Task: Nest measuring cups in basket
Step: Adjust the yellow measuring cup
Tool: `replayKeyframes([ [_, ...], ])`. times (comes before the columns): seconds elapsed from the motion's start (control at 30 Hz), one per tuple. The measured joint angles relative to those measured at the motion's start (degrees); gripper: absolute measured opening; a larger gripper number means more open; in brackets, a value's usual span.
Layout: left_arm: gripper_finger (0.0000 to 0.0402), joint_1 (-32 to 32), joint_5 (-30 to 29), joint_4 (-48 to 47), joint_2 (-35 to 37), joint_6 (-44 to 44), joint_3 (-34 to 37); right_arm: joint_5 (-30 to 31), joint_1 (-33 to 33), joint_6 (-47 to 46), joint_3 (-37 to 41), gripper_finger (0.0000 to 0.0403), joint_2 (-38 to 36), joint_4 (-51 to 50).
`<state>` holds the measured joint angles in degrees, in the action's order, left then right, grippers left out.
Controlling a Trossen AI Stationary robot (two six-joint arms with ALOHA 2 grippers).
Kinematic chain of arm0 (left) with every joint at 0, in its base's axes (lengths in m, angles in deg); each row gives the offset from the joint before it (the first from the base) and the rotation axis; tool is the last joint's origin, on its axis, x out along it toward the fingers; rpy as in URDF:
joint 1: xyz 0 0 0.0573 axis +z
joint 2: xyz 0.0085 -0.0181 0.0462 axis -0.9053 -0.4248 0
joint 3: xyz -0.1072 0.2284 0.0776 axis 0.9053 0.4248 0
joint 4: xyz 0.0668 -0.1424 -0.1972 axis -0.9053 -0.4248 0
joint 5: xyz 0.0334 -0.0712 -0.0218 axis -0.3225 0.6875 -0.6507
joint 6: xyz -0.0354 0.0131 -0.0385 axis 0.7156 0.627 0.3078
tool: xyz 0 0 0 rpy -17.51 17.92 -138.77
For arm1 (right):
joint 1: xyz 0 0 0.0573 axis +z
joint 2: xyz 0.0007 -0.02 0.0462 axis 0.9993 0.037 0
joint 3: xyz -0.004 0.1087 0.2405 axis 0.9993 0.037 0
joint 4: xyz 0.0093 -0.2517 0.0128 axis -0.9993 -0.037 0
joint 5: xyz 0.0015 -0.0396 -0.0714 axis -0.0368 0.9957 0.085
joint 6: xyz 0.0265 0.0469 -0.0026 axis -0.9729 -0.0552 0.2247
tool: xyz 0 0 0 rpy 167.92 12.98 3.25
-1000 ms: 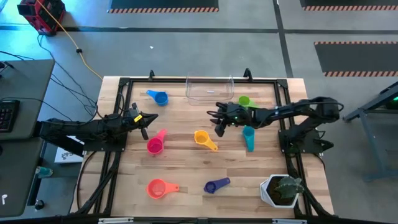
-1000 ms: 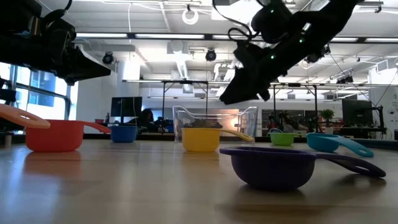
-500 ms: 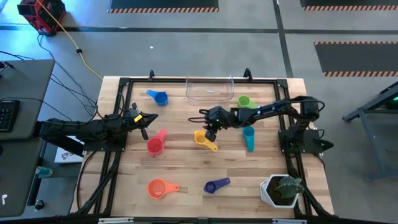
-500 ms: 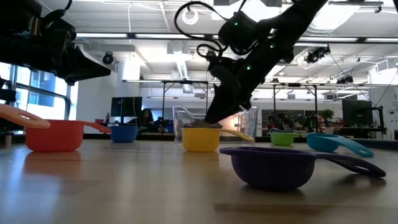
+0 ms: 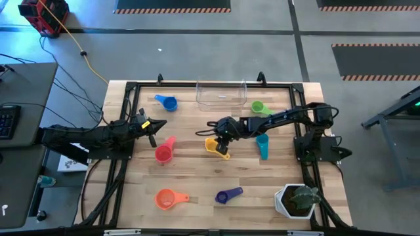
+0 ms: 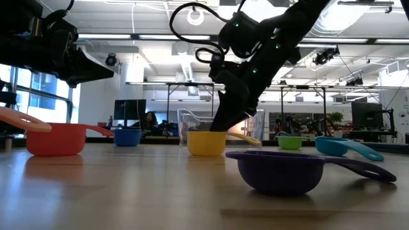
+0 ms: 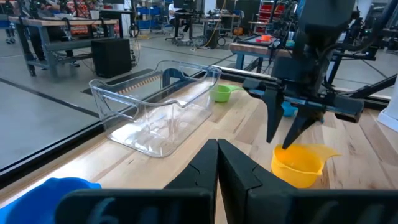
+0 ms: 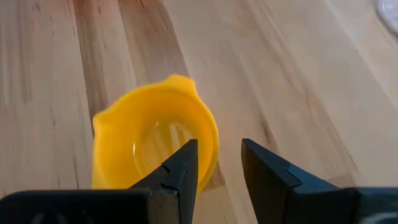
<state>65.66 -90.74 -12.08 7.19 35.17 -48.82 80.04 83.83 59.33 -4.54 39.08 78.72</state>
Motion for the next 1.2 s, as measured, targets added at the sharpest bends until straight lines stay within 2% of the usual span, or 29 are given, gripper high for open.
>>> replayKeyframes([
  [0.77, 0.0001, 0.0, 0.0, 0.0, 0.0, 0.0, 0.0, -2.3, 0.0, -4.4, 0.1, 0.0111, 0.0, -2.2],
  [1.2, 0.0001, 0.0, 0.0, 0.0, 0.0, 0.0, 0.0, -3.2, 0.0, -4.4, 0.1, 0.0032, 0.0, -2.2],
])
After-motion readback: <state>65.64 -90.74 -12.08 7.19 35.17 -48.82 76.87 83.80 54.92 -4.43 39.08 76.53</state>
